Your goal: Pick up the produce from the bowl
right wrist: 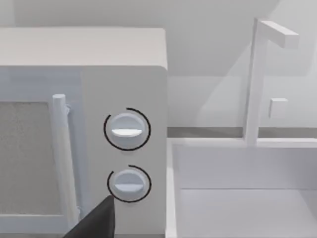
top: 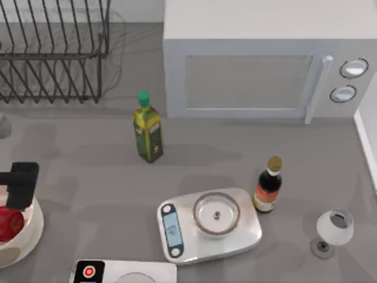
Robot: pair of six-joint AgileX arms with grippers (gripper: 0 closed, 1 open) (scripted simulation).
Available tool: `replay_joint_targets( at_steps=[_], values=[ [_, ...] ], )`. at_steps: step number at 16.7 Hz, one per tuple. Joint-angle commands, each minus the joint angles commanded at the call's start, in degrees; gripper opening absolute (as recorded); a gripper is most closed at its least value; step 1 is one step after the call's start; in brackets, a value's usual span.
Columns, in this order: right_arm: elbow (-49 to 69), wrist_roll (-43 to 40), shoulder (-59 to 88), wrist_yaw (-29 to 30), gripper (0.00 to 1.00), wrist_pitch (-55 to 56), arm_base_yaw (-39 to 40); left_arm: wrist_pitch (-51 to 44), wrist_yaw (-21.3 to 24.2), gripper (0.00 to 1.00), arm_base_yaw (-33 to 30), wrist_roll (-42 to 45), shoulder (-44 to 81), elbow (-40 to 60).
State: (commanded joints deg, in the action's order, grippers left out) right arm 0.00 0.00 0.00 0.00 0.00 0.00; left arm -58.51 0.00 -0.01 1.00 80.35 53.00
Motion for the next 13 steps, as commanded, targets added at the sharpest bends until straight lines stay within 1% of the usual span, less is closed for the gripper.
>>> replay_joint_targets(
  at_steps=[3, 8, 10, 13],
  values=[
    [0.0, 0.0, 0.0, 0.0, 1.00, 0.0, 0.0, -2.8, 0.0, 1.00, 0.0, 0.0, 3.8, 2.6],
    [0.0, 0.0, 0.0, 0.0, 1.00, 0.0, 0.0, -2.6, 0.0, 1.00, 0.0, 0.0, 3.8, 2.4],
    [0.0, 0.0, 0.0, 0.0, 1.00, 0.0, 0.0, -0.5, 0.0, 1.00, 0.0, 0.1, 4.9, 1.0],
    [0.0, 0.0, 0.0, 0.0, 1.00, 0.0, 0.0, 7.0, 0.0, 1.00, 0.1, 0.2, 8.4, -2.9]
  ],
)
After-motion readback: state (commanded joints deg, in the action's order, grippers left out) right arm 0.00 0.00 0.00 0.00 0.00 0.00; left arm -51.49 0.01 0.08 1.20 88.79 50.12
